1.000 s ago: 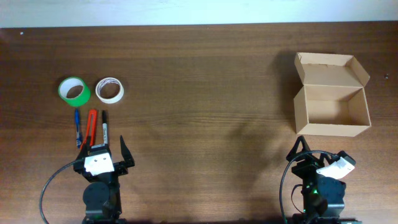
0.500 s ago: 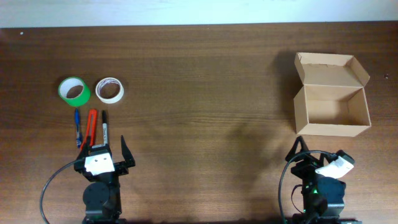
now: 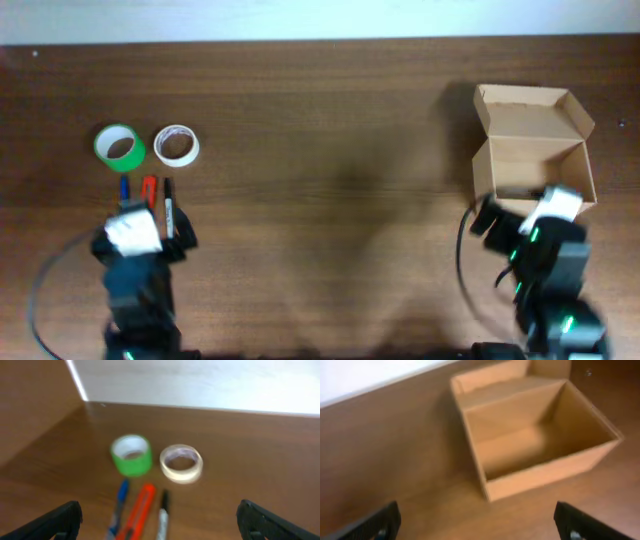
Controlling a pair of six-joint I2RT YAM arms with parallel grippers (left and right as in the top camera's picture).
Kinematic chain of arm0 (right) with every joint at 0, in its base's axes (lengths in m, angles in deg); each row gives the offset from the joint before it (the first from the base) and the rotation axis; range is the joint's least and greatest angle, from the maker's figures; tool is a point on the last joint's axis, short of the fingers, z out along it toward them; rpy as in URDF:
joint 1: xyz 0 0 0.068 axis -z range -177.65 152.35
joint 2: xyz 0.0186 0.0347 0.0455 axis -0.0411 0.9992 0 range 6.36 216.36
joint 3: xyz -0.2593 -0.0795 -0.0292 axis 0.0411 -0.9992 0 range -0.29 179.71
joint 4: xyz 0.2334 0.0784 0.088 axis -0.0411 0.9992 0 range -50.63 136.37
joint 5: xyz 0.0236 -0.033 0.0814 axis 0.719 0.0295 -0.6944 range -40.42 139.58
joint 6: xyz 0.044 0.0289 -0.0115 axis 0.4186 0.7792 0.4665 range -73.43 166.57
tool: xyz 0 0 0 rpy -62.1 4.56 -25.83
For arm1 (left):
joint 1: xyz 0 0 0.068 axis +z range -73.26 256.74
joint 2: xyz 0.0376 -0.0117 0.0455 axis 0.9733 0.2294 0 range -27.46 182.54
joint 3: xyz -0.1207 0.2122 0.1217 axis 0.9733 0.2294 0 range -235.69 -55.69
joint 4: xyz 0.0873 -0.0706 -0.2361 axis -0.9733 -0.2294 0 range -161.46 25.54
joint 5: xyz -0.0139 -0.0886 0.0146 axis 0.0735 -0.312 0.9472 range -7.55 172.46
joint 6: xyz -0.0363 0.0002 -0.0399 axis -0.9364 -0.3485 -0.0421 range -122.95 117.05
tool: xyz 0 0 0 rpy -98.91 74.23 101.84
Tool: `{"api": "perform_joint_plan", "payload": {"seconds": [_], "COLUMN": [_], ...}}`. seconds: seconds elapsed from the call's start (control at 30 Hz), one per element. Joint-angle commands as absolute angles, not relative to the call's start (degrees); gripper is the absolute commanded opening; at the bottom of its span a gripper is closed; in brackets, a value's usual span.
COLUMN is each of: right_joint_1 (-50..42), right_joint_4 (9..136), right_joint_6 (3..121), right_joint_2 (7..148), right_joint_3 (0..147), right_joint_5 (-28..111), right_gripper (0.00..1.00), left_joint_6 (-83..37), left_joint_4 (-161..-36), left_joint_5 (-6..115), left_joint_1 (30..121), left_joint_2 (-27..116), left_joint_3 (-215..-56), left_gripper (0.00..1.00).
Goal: Pack container
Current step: 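Reach the right gripper to the cardboard box's near wall and grip it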
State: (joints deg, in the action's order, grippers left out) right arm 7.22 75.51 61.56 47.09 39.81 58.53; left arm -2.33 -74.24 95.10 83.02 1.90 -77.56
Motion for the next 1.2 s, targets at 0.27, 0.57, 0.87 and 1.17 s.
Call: {"api": "perform_joint_plan", "payload": {"seconds": [0.27,0.57,0.87,1.17], "right_joint_1": [26.9,32.2,32.5,34.8], "right_joint_4": [96.4,98.4,97.6,96.2], "right_joint_6": [57.5,57.6,45.0,35.8], "right_joint_2": [82.6,88.3,93.9,108.1], "right_joint_3": [85.3,91.0,91.0,91.0], "right_joint_5": [48.8,47.5,52.7,56.5], "right_gripper": [0.99,0.99,0.99,1.0], "left_joint_6": [-2.1,-2.1,-2.1,-2.1], "left_joint_4": [-88.2,-96.2,-96.3,-96.3], "left_joint_5": [88.3,86.3,86.3,86.3], "left_joint_1": [99.2,105.5,106.3,106.3], "left_joint_2": [45.2,64.5,72.2,74.8], "left_joint_3": [-127.7,-146.8,-146.8,-146.8], "left_gripper": [1.0,1.0,1.0,1.0]}}
